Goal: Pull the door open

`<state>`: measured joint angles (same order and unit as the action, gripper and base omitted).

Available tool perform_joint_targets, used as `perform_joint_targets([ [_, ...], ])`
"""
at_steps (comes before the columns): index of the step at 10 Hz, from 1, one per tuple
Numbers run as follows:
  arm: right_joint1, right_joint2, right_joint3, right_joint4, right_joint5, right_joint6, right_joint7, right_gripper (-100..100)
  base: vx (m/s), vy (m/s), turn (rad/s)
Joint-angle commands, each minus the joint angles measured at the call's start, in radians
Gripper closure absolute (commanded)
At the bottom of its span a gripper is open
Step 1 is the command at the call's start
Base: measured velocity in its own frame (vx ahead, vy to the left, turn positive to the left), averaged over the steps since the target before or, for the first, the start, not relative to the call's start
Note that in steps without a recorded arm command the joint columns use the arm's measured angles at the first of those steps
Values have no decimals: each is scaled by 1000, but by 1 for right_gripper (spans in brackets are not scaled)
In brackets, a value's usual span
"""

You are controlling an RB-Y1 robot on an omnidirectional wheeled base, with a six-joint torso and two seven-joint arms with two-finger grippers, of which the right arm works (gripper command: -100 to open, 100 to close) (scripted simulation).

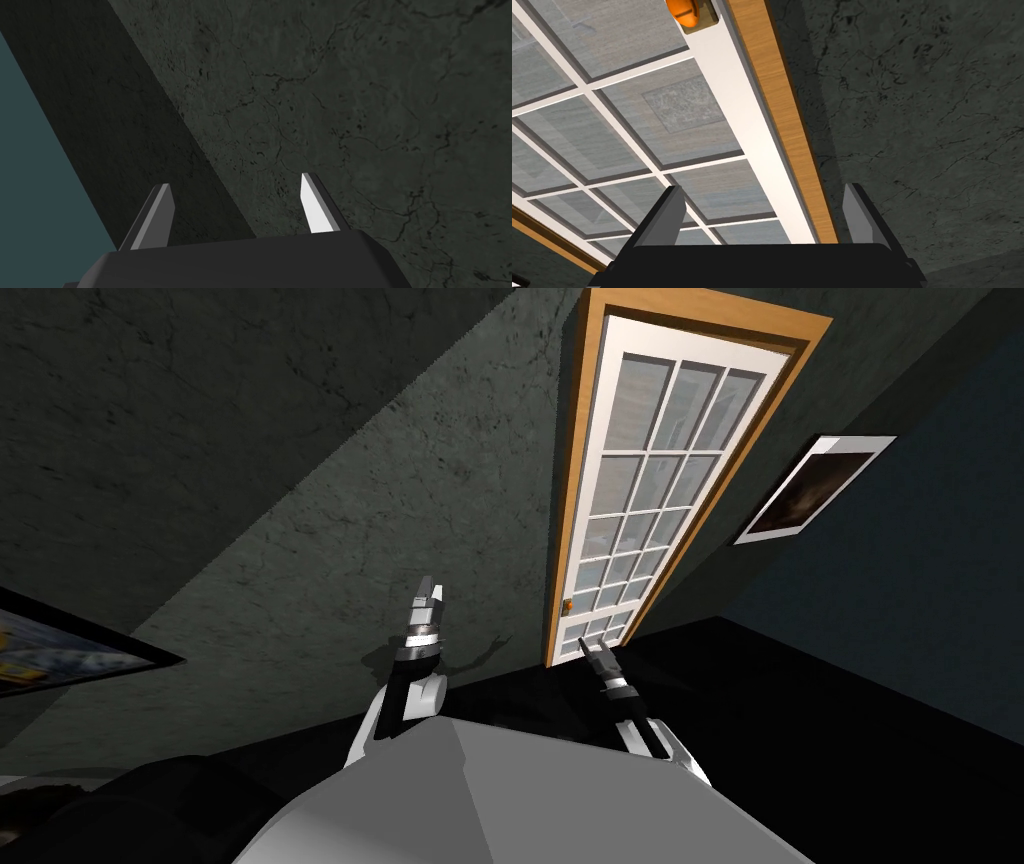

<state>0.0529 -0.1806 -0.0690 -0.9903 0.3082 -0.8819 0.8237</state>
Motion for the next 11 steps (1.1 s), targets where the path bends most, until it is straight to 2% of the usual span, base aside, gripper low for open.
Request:
perform_joint_targets([
  [1, -7, -4, 0, 28, 7, -9, 25, -100, 87, -44, 30],
  [4, -37, -11, -2, 121, 28, -35, 98, -100, 126, -55, 45],
  [11, -81, -20, -4, 257, 59, -74, 206, -100, 107, -49, 29],
])
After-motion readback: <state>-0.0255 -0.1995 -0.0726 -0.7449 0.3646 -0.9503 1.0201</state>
